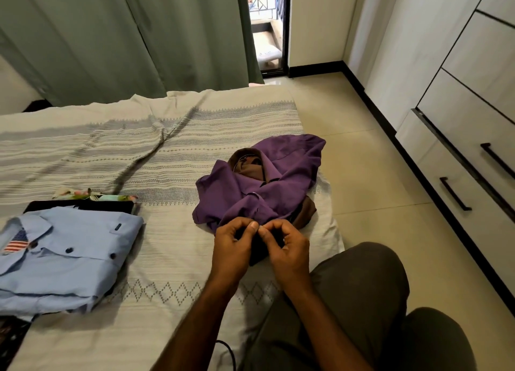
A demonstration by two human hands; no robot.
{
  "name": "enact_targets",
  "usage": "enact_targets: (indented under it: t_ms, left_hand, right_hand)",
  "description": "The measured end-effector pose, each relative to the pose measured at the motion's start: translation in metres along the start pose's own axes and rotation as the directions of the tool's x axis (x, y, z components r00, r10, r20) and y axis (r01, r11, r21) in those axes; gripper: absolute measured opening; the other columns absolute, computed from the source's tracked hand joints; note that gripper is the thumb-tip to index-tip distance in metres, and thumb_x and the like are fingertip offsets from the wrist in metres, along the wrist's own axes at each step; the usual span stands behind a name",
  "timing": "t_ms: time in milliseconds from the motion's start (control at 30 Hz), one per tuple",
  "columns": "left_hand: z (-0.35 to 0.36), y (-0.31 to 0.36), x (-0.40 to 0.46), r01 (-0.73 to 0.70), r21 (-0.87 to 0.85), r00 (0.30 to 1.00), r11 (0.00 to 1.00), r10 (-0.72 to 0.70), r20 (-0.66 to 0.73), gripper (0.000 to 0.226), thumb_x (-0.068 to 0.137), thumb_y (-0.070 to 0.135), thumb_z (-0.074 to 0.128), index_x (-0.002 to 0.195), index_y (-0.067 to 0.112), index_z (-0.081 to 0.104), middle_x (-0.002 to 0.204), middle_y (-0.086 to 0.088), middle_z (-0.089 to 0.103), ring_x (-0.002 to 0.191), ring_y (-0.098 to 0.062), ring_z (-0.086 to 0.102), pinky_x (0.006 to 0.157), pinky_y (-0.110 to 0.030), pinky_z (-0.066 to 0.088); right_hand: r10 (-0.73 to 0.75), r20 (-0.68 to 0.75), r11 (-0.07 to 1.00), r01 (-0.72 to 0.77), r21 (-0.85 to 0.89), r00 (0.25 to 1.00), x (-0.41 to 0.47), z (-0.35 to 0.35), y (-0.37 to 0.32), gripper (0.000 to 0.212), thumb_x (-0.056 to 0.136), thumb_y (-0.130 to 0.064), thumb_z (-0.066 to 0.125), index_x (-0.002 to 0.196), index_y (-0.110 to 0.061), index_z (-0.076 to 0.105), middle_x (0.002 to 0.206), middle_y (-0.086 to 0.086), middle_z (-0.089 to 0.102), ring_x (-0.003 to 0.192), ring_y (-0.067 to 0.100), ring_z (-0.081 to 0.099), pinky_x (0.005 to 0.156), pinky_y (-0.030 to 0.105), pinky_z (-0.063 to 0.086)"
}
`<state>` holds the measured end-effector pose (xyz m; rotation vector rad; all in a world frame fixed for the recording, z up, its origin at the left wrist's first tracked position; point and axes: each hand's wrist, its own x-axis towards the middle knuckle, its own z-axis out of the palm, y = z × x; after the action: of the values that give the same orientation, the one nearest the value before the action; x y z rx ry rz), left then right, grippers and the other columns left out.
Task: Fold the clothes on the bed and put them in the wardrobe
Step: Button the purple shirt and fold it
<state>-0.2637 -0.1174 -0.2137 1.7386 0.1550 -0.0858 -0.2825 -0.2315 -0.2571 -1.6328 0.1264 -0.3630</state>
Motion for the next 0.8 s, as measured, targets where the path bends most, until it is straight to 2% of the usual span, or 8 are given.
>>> enact_targets:
  t_ms: [133,200,267,400,533,600,667,800]
  left_hand:
    - [0.001,-0.002,0.0,0.027,-0.042,0.993,0.999,-0.021,0.119,0.021,0.102,0.015,0.056,0.086,0.007,0.067,0.079,-0.008,0.067,0.076,-0.017,0.061,0.072,-0.037,0.052]
    - [0.002,-0.002,0.003,-0.005,-0.032,0.996,0.999,0.008,0.085,0.015,0.101,0.015,0.059,0.089,0.008,0.066,0.081,-0.005,0.069,0.078,-0.016,0.064,0.073,-0.032,0.054]
    - [0.002,-0.001,0.007,-0.041,-0.004,0.998,0.999,0.042,0.053,0.011,0.1,0.015,0.059,0.093,0.009,0.065,0.087,-0.008,0.071,0.085,-0.023,0.069,0.078,-0.036,0.057]
    - [-0.001,0.003,0.011,-0.081,0.01,0.988,0.997,0.079,0.135,0.017,0.102,0.012,0.056,0.094,0.004,0.069,0.087,-0.012,0.073,0.088,-0.028,0.071,0.078,-0.037,0.06]
    - [-0.002,0.007,0.019,-0.057,0.018,0.988,0.998,0.054,0.142,0.022,0.101,0.012,0.057,0.081,0.008,0.065,0.071,-0.001,0.066,0.069,-0.012,0.062,0.065,-0.028,0.052]
    - [-0.001,0.013,0.029,-0.062,0.017,0.992,0.998,0.06,0.111,0.027,0.101,0.013,0.057,0.075,0.014,0.06,0.065,0.003,0.058,0.063,-0.008,0.053,0.061,-0.027,0.045]
    - [-0.002,0.029,0.044,-0.105,0.013,0.992,0.994,0.104,0.075,0.028,0.101,0.012,0.058,0.074,0.014,0.059,0.063,0.002,0.054,0.059,-0.008,0.048,0.058,-0.026,0.041]
    - [-0.009,0.089,0.073,-0.294,-0.004,0.956,0.956,0.294,0.019,0.022,0.1,0.008,0.059,0.079,0.01,0.065,0.063,-0.004,0.055,0.056,-0.007,0.048,0.055,-0.024,0.04]
  right_hand:
    - [0.139,0.079,0.971,-0.152,0.185,0.987,0.003,-0.004,-0.001,0.002,0.094,-0.014,0.069,0.093,-0.013,0.07,0.089,0.001,0.073,0.086,0.015,0.069,0.077,0.025,0.056]
    - [0.13,0.079,0.965,-0.145,0.22,0.988,0.004,-0.005,-0.001,0.006,0.094,-0.008,0.067,0.098,-0.012,0.071,0.095,0.001,0.074,0.094,0.016,0.071,0.083,0.026,0.056]
    - [0.071,0.111,0.97,-0.094,0.222,0.991,0.002,-0.006,-0.003,0.018,0.092,0.001,0.068,0.105,-0.012,0.07,0.102,-0.001,0.074,0.103,0.018,0.07,0.09,0.027,0.056]
    - [-0.04,0.08,0.996,0.033,0.085,0.996,0.002,-0.006,-0.001,0.032,0.082,0.006,0.073,0.106,-0.014,0.069,0.104,-0.006,0.072,0.105,0.017,0.068,0.093,0.031,0.056]
    - [-0.112,-0.025,0.987,0.108,-0.122,0.993,0.004,-0.005,0.003,0.025,0.082,-0.008,0.08,0.102,-0.019,0.07,0.099,-0.009,0.071,0.096,0.008,0.068,0.084,0.026,0.057]
    - [-0.157,0.016,0.963,0.157,-0.22,0.987,0.008,-0.009,0.003,0.015,0.087,-0.021,0.078,0.1,-0.019,0.071,0.097,-0.012,0.07,0.093,0.002,0.066,0.08,0.025,0.057]
    - [-0.184,0.082,0.939,0.199,-0.281,0.98,0.018,-0.017,-0.002,0.017,0.09,-0.03,0.072,0.1,-0.017,0.074,0.096,-0.011,0.071,0.092,0.0,0.065,0.079,0.028,0.057]
    - [-0.27,0.14,0.93,0.295,-0.22,0.953,0.048,-0.038,-0.047,0.022,0.09,-0.029,0.072,0.103,-0.011,0.076,0.095,-0.009,0.073,0.086,0.003,0.068,0.072,0.024,0.057]
